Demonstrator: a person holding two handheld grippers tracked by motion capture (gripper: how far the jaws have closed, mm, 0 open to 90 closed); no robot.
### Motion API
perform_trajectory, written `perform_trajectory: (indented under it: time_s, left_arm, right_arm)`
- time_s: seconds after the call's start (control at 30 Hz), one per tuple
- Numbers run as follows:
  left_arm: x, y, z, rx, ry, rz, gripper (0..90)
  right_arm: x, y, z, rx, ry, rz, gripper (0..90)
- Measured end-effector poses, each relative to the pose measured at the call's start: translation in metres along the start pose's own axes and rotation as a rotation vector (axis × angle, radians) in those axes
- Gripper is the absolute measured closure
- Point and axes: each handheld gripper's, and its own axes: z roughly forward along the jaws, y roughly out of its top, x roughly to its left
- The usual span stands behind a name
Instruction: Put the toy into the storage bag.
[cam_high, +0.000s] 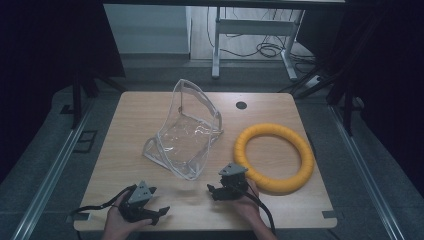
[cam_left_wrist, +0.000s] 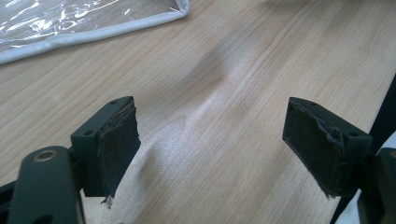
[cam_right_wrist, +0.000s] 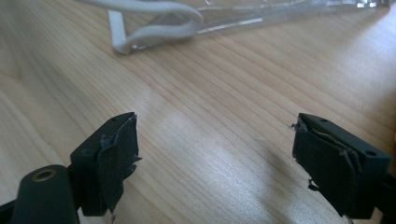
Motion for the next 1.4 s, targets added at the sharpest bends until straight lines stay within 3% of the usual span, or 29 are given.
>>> perform_trajectory:
  time_s: [0.3,0.5,0.77,1.13,1.2,1.4]
  left_arm:
    - [-0.001,-0.001,0.000,-0.001,-0.002,-0.001,18.4]
    - [-0.001,0.000,0.001,0.004,-0.007,-0.002,18.4]
    - [-0.002,0.000,0.000,0.002,-0.010,-0.008,18.4]
    - [-0.002,-0.001,0.001,0.009,-0.009,-0.008,18.4]
    - [-0.002,0.000,0.001,0.008,-0.013,-0.015,18.4]
    - [0.001,0.002,-0.003,0.001,-0.007,-0.028,18.4]
  right_arm:
    - [-0.001,0.002,-0.012,-0.069,0.055,0.020,17.1]
    - [-0.004,0.003,-0.015,-0.086,0.076,0.037,17.4]
    - [-0.005,0.006,-0.024,-0.101,0.106,-0.008,24.7]
    - [-0.009,0.007,-0.035,-0.113,0.131,-0.007,23.5]
    - [-0.008,0.008,-0.041,-0.110,0.132,-0.038,22.9]
    - [-0.010,0.012,-0.054,-0.118,0.146,-0.065,25.5]
